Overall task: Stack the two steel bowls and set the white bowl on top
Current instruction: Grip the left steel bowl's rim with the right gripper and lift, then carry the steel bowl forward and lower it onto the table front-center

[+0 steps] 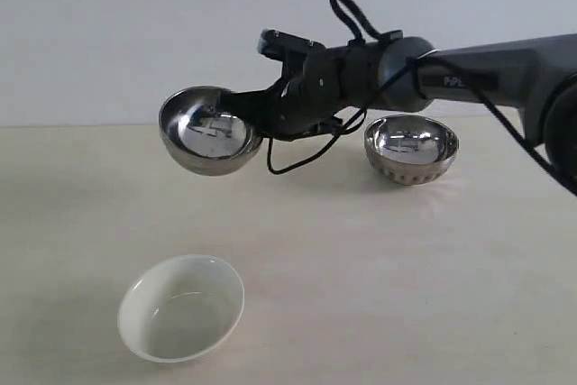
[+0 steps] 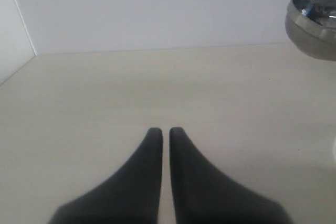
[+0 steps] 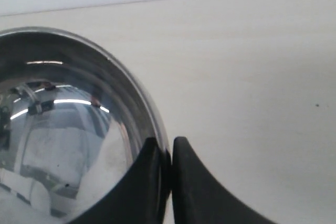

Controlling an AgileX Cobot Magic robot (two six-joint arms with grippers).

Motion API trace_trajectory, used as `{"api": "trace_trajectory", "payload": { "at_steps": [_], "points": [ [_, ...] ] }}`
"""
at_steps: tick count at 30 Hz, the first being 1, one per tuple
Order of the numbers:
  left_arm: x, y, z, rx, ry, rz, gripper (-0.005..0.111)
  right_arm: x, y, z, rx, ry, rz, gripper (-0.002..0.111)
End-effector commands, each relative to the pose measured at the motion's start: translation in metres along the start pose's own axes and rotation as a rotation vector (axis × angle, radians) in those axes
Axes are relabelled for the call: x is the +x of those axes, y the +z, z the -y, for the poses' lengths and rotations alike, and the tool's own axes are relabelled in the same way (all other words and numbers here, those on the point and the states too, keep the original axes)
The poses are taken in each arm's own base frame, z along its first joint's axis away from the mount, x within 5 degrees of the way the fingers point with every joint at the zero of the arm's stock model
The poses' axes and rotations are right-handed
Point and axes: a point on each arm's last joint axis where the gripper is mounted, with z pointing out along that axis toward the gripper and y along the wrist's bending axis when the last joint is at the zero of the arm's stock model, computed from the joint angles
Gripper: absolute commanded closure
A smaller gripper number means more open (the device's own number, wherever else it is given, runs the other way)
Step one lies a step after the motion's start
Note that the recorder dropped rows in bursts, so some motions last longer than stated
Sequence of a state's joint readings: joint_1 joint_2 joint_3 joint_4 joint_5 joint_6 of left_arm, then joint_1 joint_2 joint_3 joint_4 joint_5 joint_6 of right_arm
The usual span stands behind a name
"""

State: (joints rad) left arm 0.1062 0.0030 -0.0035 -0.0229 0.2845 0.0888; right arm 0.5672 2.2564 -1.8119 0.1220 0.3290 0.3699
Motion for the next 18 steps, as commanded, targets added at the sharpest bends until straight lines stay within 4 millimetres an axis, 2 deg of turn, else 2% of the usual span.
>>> {"api": "trace_trajectory", "payload": {
  "at_steps": [1, 7, 10, 18],
  "points": [
    [0.001, 0.0, 0.0, 0.0, -0.014, -0.001, 0.103, -0.02, -0.029, 0.001, 0.017, -0.055, -0.015, 0.108],
    [0.001, 0.0, 0.0, 0.0, -0.014, -0.001, 0.103, -0.028, -0.061, -0.001, 0.06, -0.154, -0.066, 0.108],
    [0.001, 0.0, 0.0, 0.0, -0.014, -0.001, 0.103, -0.026, -0.076, 0.005, 0.069, -0.134, -0.053, 0.108],
    [0.001, 0.0, 0.0, 0.0, -0.014, -0.001, 0.103, 0.0, -0.118, 0.053, 0.143, -0.088, -0.065, 0.108]
  ]
}}
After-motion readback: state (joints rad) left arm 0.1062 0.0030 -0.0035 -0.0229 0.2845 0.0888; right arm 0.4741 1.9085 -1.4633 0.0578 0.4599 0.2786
